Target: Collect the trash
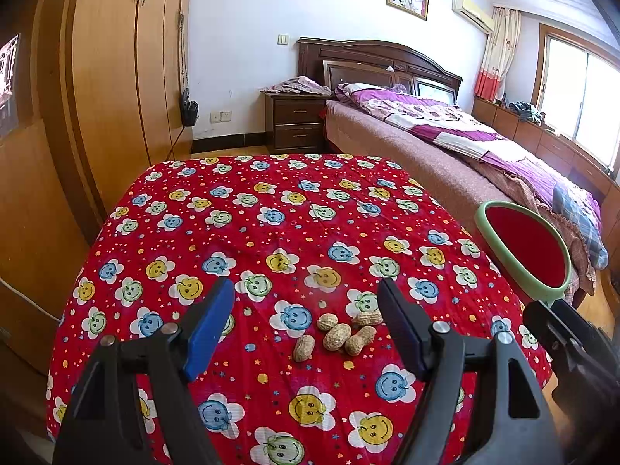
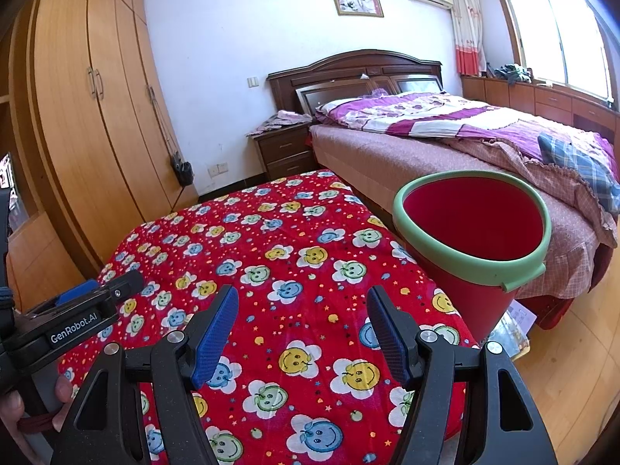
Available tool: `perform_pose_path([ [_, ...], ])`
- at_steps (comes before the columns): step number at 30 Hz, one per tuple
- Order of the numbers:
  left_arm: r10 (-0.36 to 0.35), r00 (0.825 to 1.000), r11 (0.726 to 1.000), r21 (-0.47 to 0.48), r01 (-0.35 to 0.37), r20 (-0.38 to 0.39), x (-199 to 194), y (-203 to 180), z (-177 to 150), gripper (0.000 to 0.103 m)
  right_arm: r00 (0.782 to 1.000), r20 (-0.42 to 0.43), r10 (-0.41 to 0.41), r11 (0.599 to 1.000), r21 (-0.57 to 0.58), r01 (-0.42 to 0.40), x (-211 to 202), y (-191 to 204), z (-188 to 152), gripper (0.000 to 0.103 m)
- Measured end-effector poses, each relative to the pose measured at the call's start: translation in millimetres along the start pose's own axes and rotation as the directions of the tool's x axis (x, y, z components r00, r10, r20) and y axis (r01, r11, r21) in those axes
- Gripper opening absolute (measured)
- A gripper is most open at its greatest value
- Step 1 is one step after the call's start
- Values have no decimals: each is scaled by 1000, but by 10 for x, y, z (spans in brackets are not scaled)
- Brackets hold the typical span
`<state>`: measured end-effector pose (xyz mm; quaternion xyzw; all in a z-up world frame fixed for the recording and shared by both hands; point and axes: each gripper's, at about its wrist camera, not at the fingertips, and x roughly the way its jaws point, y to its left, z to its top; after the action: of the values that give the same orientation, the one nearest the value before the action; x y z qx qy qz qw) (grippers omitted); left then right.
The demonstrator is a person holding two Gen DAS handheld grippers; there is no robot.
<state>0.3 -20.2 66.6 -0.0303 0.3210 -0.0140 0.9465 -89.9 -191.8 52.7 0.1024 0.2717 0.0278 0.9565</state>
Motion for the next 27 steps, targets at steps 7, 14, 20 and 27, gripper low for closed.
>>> perform_pose_path([
  [7, 0, 1000, 1000, 0, 0, 0, -1, 0, 0, 77, 1000, 0, 0, 1000, 0, 0, -3, -3, -2, 70],
  [14, -1, 1000, 1000, 0, 1, 3, -3, -3, 11, 77, 1000, 0, 0, 1000, 0, 0, -3, -1, 5, 70],
  [20, -2, 1000, 1000, 1, 2, 4, -14, -8, 27, 77, 1000, 0, -2, 1000, 2, 2, 1, -8, 3, 70],
  [27, -2, 1000, 1000, 1, 2, 4, -14, -12, 27, 77, 1000, 0, -2, 1000, 2, 2, -1, -9, 4, 70],
])
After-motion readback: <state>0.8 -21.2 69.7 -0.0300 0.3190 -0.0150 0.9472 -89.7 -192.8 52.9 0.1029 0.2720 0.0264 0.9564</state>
